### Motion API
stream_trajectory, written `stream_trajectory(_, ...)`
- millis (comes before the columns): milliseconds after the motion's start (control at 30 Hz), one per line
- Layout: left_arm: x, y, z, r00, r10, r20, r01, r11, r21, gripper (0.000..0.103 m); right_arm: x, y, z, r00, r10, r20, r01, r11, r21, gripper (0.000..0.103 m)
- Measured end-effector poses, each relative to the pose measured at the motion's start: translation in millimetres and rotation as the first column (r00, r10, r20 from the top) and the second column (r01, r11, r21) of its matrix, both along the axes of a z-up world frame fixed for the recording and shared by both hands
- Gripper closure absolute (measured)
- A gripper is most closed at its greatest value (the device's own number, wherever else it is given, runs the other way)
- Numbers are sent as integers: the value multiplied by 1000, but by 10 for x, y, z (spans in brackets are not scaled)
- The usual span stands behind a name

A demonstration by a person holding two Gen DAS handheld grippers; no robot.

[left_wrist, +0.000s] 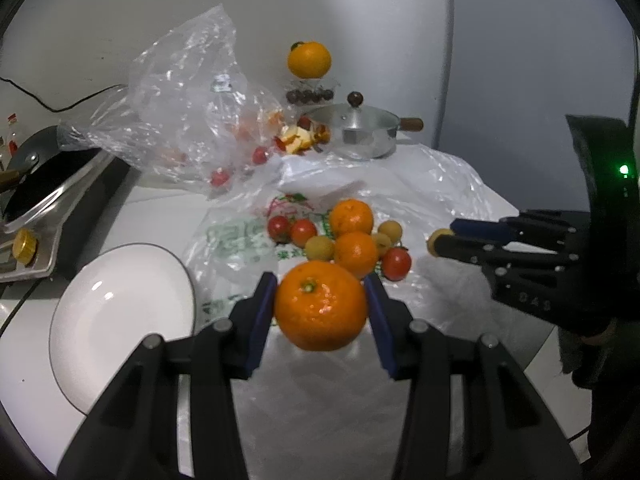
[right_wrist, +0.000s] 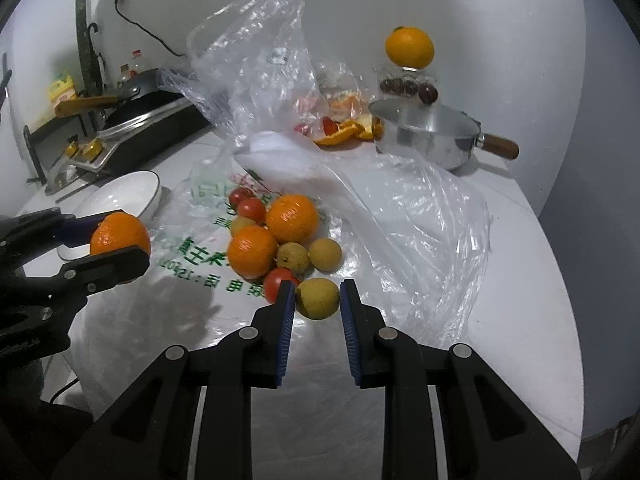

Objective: Organize fruits
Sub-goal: 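Carry the orange to the white plate with left tool while right tool grasps yellow fruit, then lower the orange onto the plate and open the left tool while right tool releases yellow fruit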

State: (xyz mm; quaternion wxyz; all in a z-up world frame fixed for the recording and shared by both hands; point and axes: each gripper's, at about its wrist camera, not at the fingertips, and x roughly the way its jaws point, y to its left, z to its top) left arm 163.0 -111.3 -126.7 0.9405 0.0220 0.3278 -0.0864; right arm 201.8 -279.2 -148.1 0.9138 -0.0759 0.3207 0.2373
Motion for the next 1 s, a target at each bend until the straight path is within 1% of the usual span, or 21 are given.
stream_trajectory(200,-60,224,29,1000,27,15,-27,1000,-10,57,-109,151,146,999,14,34,-13,1000,-15,78)
stream_trajectory(400,-108,511,27,998,60,27,-59,998,-2,57,-167,399,258,997,36,61,-34,999,-36,78)
stream_trajectory(700,-141,1077,35,991,123,45,-123,992,-8,57,-161,916,381,994,70,81,-66,996,-58,78)
stream_trajectory(1000,-82,1559,-79,983,183,23,-183,983,-3,57,-50,1502,449,987,140,83,-135,989,-66,78)
